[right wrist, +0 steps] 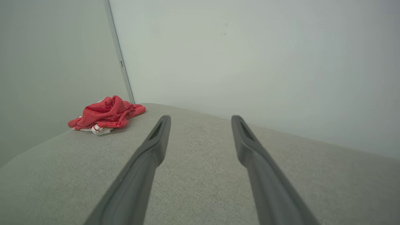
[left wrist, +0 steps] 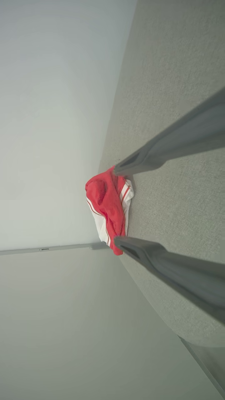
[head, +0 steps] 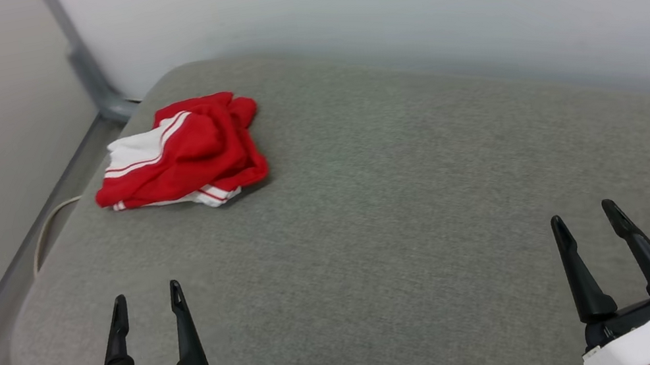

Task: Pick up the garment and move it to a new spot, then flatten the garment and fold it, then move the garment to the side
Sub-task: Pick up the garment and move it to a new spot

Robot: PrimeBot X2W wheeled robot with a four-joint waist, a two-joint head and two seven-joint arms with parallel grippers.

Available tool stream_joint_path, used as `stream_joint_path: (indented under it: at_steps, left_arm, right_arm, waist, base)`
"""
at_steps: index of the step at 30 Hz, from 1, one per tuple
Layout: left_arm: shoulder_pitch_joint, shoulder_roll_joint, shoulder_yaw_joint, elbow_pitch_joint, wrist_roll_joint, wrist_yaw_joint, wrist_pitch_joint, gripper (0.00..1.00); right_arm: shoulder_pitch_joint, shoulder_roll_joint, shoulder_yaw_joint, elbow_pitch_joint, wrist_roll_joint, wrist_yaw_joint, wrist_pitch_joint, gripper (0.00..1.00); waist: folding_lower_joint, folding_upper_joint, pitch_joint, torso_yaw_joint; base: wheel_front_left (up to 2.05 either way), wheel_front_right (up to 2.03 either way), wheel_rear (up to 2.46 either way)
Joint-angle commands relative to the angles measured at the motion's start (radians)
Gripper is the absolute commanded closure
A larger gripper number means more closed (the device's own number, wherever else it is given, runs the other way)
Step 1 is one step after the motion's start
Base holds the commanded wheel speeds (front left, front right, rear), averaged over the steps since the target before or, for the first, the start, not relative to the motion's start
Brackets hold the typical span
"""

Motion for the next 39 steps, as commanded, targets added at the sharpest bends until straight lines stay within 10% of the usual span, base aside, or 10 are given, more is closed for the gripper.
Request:
stream_joint_path:
  at_steps: [1,15,24,39]
  left_arm:
    - [-0.007,-0.001,0.005,-0.001,-0.004,0.004,-0.003,0.00]
    - [-0.013,-0.001,0.025,0.004,-0.034,0.004,-0.003,0.00]
    - [-0.164,0.012,0.119,0.015,-0.048,-0.084,-0.003,0.00]
    - [-0.675,0.209,0.217,0.205,-0.138,-0.193,-0.002,0.00]
  right_arm:
    - [-0.001,0.002,0.005,-0.003,-0.005,-0.001,-0.002,0.00]
    - [-0.020,0.002,0.018,-0.002,-0.014,-0.001,-0.002,0.00]
    - [-0.050,0.002,0.026,-0.016,-0.050,-0.001,-0.002,0.00]
    - [-0.180,-0.002,0.008,-0.141,-0.199,-0.001,-0.002,0.00]
  waist:
    - [0.0000,0.0000,0.006,0.047]
    - [0.0000,0.0000,0.029,0.085]
    - [0.0000,0.0000,0.084,0.035]
    - [0.0000,0.0000,0.384,-0.083]
  base:
    - [0.00,0.00,0.00]
    - [0.00,0.00,0.00]
    - [0.00,0.00,0.00]
    - [0.00,0.00,0.00]
